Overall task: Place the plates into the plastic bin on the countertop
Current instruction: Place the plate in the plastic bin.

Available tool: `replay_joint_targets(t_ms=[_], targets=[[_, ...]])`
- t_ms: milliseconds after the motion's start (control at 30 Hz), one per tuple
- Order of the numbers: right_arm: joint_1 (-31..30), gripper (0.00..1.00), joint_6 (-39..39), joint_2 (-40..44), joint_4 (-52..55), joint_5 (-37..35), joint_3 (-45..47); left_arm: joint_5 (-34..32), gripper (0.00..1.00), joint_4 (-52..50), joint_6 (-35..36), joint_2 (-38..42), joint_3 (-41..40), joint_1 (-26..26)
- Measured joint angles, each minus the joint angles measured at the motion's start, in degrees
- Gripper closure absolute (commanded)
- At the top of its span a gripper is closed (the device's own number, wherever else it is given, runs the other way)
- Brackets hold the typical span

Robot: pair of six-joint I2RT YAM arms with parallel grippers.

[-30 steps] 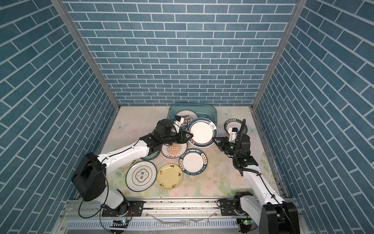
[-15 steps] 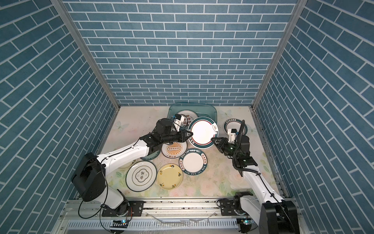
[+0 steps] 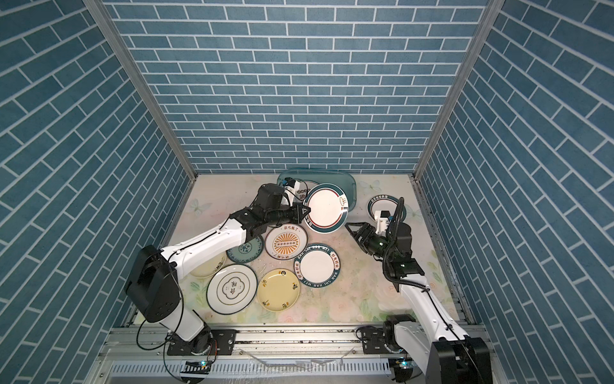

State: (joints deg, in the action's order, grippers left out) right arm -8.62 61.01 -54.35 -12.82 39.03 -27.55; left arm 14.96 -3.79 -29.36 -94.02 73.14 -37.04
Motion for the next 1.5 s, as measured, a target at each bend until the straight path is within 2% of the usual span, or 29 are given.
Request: replay_joint_targets(t_ms=[267,567,933,1500], targets=[[0.0,0.35,-3.0,3.8,5.4,-1.0,0.0,-4.6,1.0,-5.0,3.3,-4.9,9.1,6.1],[0.0,0.36,-4.6,5.5,9.4,-2.6,0.0,-5.1,1.0,-9.6,5.4,-12.7,19.5,9.4],[0.0,0.42,-6.6,7.5,12.4,-3.2,0.0,-6.1,1.0,-11.6,7.2,-19.9,23.5,9.8],[0.0,0.42,-7.4,8.3,14.5,-3.9,0.0,-6.8,1.0,-12.2,6.9,-26.7,27.8,12.4]])
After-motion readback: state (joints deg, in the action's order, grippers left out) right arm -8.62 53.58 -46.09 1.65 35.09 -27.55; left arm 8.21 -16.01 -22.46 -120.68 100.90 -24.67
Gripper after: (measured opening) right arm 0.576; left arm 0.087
